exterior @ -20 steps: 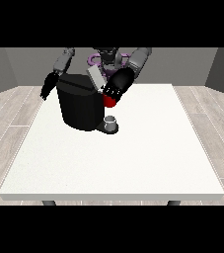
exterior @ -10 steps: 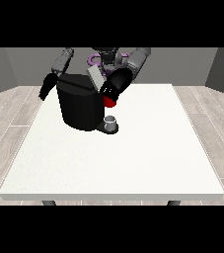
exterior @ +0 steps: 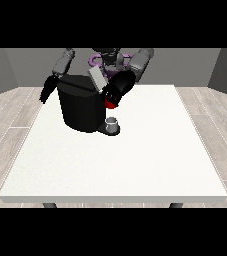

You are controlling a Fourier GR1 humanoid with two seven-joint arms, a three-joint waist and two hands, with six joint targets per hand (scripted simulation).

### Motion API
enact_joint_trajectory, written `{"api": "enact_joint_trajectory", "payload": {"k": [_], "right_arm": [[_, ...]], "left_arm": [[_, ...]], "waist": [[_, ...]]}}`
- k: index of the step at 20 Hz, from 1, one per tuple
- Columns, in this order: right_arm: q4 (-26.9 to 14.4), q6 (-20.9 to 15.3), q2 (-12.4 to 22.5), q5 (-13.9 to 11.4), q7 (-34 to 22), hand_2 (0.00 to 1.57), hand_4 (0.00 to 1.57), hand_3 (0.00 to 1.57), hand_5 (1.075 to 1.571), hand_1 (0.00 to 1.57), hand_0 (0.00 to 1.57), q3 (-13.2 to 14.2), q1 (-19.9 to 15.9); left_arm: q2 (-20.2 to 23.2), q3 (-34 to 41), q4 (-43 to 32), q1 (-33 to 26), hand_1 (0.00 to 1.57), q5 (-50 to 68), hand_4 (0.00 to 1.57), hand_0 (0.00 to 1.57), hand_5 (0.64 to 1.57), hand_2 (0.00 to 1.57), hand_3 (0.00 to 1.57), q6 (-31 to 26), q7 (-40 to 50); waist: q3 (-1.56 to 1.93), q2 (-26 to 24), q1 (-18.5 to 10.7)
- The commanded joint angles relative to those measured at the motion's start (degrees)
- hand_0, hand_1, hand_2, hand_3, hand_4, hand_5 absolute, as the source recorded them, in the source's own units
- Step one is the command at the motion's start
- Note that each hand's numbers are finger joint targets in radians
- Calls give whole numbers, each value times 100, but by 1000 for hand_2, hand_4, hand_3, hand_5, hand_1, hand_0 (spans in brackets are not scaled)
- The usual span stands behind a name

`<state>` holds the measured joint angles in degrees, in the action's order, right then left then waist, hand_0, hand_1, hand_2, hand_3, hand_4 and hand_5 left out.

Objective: Insert the coffee pod into the coffee machine and close the lid

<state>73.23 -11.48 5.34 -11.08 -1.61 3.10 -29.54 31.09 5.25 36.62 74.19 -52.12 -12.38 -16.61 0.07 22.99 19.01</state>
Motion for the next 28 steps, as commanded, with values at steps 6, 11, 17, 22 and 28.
{"api": "enact_joint_trajectory", "payload": {"k": [6, 11, 17, 22, 28], "right_arm": [[86, 86, -98, 29, -44, 0, 171, 0, 1571, 0, 0, -113, 241], [-141, -141, -205, -22, 40, 0, 0, 0, 1571, 0, 0, -39, 153], [-536, -6, -144, 161, 357, 0, 0, 0, 1571, 0, 0, 146, 915], [-586, -22, -224, 159, 234, 0, 0, 0, 1571, 0, 0, 102, 1378], [-684, 18, -144, 261, 389, 0, 0, 0, 1571, 0, 0, 253, 1813]], "left_arm": [[12, 86, -184, -165, 0, -107, 0, 0, 1571, 555, 458, 270, 11], [-215, 7, -180, -95, 0, -139, 0, 0, 1571, 362, 253, 69, 189], [-609, -36, -56, -787, 0, 31, 0, 0, 1571, 0, 0, -193, 188], [-1003, -99, 55, -1479, 0, 143, 0, 0, 1571, 177, 0, -170, 40], [-2328, 1292, -30, -2233, 0, 1940, 418, 0, 1571, 0, 0, -149, -84]], "waist": [[-6, -199, 66], [-4, -344, -106], [-3, -1275, -726], [-6, -1976, -1078], [-19, -2816, -1643]]}}
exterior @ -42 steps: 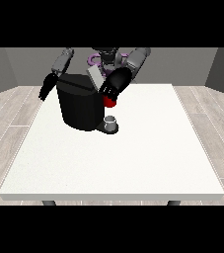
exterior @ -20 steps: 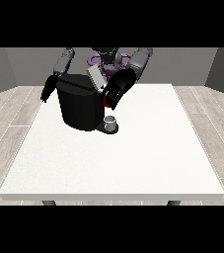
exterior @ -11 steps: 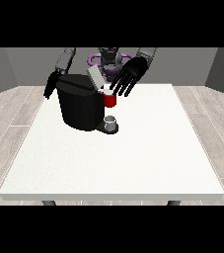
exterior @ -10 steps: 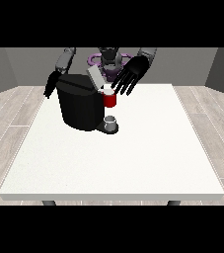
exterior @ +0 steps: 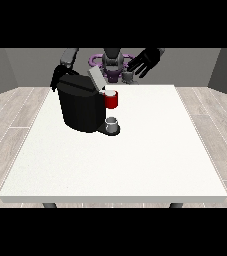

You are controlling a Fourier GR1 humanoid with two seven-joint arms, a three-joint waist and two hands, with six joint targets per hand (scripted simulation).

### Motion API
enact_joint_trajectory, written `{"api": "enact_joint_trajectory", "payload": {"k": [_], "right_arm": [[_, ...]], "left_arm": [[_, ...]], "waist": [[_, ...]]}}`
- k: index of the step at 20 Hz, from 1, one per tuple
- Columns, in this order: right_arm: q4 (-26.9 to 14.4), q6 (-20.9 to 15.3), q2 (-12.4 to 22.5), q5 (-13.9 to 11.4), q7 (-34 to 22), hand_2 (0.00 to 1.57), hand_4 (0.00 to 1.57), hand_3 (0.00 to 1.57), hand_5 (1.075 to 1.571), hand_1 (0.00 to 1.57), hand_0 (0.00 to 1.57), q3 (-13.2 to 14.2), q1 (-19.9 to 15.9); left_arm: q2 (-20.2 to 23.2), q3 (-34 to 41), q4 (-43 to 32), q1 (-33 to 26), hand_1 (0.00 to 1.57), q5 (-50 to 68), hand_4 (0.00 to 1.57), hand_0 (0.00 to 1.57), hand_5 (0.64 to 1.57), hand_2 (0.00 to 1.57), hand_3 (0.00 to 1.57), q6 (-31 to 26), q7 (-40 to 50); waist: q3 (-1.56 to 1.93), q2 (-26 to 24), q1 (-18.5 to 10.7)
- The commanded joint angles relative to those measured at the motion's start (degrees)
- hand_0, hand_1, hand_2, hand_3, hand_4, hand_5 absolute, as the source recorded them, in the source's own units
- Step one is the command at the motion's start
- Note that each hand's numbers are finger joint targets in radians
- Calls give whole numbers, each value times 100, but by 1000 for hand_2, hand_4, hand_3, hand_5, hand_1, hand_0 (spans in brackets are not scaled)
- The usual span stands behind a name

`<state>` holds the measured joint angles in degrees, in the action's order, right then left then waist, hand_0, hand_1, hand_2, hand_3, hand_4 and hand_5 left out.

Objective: Insert the coffee pod into the coffee machine and close the lid

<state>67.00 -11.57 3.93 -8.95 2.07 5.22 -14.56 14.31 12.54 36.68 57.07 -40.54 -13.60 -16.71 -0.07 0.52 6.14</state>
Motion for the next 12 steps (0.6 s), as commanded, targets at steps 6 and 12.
{"api": "enact_joint_trajectory", "payload": {"k": [6, 12], "right_arm": [[338, 541, 15, 458, 146, 0, 0, 0, 1571, 0, 0, 44, 382], [815, 1137, 372, 592, -219, 0, 62, 0, 1571, 0, 0, -95, 424]], "left_arm": [[-1305, 1145, -260, -1770, 0, 1541, 394, 0, 1571, 0, 0, 18, -391], [-1147, 997, -158, -2626, 0, 1568, 442, 0, 1571, 0, 0, -389, -345]], "waist": [[3, -1333, -869], [7, -2011, -1106]]}}
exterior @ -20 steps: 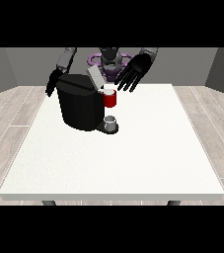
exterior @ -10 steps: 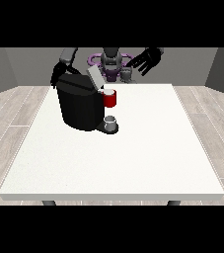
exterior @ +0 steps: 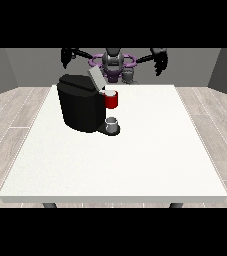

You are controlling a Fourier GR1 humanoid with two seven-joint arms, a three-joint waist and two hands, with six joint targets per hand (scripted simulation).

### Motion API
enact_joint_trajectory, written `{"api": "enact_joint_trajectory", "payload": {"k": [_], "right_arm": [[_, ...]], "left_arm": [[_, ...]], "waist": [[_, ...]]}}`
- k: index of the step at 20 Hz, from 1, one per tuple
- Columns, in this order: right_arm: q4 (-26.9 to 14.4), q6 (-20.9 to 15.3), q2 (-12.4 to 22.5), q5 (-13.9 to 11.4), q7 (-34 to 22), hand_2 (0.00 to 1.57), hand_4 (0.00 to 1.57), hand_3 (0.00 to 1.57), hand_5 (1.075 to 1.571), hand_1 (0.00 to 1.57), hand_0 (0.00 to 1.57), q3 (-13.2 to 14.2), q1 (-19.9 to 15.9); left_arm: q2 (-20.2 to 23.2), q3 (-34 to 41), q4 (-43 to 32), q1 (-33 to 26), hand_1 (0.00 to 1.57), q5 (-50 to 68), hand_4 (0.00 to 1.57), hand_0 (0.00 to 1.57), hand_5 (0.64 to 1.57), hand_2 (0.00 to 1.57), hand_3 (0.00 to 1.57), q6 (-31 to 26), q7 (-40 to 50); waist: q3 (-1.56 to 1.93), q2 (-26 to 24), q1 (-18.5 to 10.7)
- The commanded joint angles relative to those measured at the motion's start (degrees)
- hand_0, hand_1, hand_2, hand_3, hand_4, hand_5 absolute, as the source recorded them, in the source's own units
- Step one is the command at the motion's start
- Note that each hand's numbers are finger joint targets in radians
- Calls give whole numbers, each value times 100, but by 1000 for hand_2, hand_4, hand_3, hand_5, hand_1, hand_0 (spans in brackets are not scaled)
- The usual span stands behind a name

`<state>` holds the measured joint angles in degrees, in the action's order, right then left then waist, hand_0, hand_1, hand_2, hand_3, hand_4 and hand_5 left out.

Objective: Insert the coffee pod into the coffee machine and close the lid

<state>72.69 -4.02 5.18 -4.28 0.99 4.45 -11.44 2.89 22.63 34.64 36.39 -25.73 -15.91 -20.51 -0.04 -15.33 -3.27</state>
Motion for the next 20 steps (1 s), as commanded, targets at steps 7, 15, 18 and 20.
{"api": "enact_joint_trajectory", "payload": {"k": [7, 15, 18, 20], "right_arm": [[-216, 163, 481, -106, -135, 0, 0, 0, 1571, 0, 0, 194, -737], [-573, 498, 616, 610, -366, 0, 0, 0, 1571, 0, 0, 736, -1239], [-825, 359, 524, 696, -564, 0, 92, 0, 1571, 0, 0, 800, -1612], [-1024, 486, 601, 799, -421, 0, 97, 0, 1571, 0, 0, 869, -1693]], "left_arm": [[-283, -425, 766, -389, 0, 929, 353, 0, 1571, 0, 0, -218, 605], [-287, -842, 1789, -1043, 0, 1182, 394, 0, 1571, 0, 0, -312, 458], [-287, -1126, 2106, -1233, 0, 1321, 383, 0, 1571, 0, 0, -225, 545], [-288, -1269, 2486, -1068, 0, 1481, 356, 0, 1571, 0, 0, -13, 1118]], "waist": [[7, 10, -713], [7, 638, -894], [6, 764, -1037], [7, 878, -902]]}}
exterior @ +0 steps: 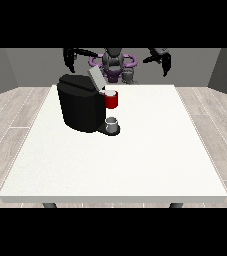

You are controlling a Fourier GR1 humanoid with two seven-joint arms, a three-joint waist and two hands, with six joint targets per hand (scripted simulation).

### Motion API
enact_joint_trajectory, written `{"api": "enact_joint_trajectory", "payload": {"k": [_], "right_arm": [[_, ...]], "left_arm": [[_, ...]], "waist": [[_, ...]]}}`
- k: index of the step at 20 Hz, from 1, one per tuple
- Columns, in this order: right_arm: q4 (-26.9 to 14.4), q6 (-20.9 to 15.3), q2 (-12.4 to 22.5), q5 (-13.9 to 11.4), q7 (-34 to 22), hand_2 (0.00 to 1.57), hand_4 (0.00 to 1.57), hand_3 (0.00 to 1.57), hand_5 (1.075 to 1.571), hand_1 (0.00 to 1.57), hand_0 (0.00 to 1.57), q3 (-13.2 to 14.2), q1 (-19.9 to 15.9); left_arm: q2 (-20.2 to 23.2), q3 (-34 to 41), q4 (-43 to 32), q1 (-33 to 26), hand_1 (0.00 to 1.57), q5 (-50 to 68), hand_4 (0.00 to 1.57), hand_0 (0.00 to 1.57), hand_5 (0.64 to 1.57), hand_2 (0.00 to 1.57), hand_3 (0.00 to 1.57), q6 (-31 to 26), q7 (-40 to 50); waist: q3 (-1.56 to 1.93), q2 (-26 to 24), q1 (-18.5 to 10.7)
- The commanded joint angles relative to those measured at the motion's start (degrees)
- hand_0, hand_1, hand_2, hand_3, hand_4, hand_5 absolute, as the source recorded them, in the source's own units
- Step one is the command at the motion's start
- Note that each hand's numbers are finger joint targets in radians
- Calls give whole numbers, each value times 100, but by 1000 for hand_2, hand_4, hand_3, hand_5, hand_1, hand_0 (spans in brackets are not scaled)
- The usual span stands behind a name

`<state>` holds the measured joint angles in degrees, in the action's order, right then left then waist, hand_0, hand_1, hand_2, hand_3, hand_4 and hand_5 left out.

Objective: Insert the coffee pod into the coffee machine and close the lid

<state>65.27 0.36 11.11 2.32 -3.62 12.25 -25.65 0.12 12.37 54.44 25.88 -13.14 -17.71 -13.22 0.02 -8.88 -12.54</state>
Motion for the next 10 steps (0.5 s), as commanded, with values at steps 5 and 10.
{"api": "enact_joint_trajectory", "payload": {"k": [5, 10], "right_arm": [[-334, 135, -7, 189, -254, 0, 56, 0, 1571, 0, 0, -60, -477], [-764, 15, 5, 71, -27, 0, 0, 0, 1571, 0, 0, -79, -785]], "left_arm": [[97, -220, 1154, -608, 0, 197, 323, 0, 1571, 0, 0, 133, 301], [19, -438, 1986, -853, 0, 465, 371, 0, 1571, 0, 0, 7, 690]], "waist": [[-1, 440, 246], [-1, 616, 7]]}}
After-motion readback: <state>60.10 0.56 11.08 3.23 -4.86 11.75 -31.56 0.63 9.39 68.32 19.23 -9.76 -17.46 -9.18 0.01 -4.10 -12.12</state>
